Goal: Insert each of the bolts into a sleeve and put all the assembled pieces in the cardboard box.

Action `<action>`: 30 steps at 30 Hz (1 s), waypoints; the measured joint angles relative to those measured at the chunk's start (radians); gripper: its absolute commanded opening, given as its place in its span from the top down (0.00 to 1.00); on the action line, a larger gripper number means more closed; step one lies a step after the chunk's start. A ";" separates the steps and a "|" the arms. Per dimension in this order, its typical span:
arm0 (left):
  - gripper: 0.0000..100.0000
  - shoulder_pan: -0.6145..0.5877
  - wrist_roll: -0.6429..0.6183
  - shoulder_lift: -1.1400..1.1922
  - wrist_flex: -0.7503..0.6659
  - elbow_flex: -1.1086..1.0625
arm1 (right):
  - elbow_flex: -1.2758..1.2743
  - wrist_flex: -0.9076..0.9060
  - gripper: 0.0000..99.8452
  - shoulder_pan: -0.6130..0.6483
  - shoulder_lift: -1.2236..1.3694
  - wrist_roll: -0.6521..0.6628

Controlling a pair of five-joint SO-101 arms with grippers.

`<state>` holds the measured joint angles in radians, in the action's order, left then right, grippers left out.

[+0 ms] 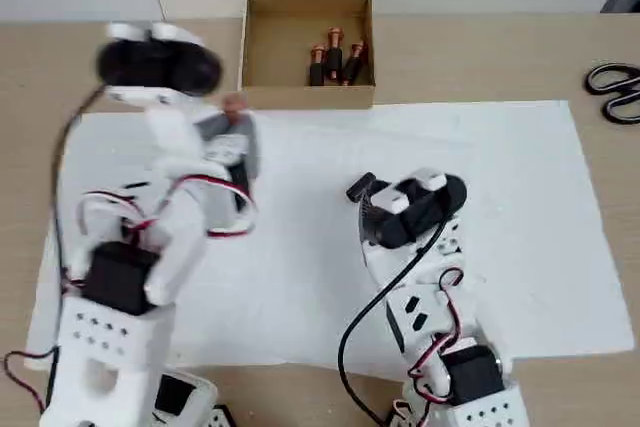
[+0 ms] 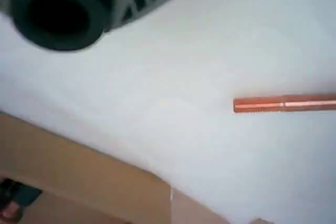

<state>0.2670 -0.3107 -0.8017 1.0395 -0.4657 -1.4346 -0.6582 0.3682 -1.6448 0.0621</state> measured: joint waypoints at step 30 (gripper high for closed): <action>0.99 0.206 0.002 -0.201 -0.483 -0.489 | -0.077 -0.044 1.00 0.269 -0.035 -0.161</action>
<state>0.4726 -0.3092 -1.0027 0.5562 -0.9551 -1.5113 -0.7027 0.6368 -1.6801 -0.0990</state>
